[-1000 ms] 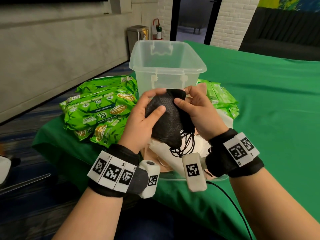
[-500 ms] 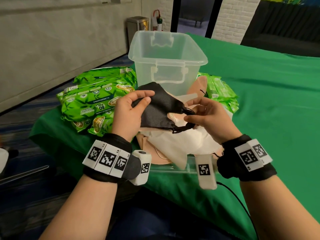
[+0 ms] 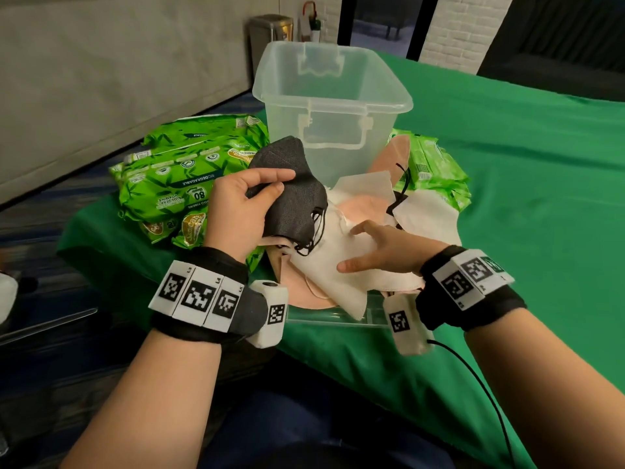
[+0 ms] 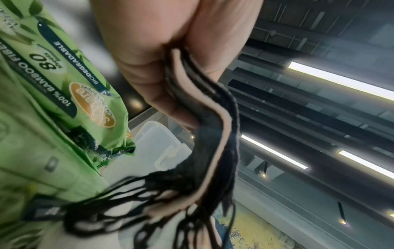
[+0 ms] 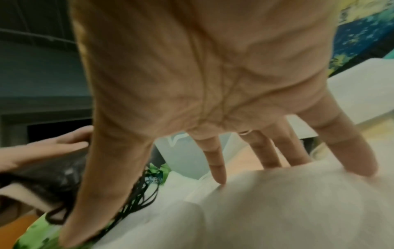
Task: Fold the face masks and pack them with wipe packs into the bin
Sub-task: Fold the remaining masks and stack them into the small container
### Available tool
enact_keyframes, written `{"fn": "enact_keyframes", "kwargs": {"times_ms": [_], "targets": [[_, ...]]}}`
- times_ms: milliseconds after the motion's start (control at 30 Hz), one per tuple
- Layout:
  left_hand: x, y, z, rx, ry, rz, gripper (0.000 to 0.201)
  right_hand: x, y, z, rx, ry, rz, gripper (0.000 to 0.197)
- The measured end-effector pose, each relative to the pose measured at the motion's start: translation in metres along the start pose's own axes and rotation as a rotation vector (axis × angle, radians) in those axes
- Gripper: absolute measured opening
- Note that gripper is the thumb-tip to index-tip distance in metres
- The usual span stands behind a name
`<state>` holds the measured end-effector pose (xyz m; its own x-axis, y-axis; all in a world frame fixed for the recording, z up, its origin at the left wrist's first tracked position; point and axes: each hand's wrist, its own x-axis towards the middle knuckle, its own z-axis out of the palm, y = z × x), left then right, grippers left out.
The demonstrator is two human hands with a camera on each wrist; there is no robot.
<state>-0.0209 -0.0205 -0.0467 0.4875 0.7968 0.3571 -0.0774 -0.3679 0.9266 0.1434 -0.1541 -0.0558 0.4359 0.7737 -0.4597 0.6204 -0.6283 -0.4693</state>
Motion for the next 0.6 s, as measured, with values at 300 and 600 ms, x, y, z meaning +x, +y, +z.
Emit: {"fn": "enact_keyframes", "kwargs": {"times_ms": [300,600], "targets": [[-0.001,-0.001,-0.004,0.02,-0.014,-0.017,0.03,-0.001,-0.027,0.014,-0.44,0.119,0.026,0.091],[-0.003,0.001,-0.005,0.017,-0.016,-0.028,0.028,0.008,-0.037,0.014,-0.298,0.17,-0.035,0.049]]}}
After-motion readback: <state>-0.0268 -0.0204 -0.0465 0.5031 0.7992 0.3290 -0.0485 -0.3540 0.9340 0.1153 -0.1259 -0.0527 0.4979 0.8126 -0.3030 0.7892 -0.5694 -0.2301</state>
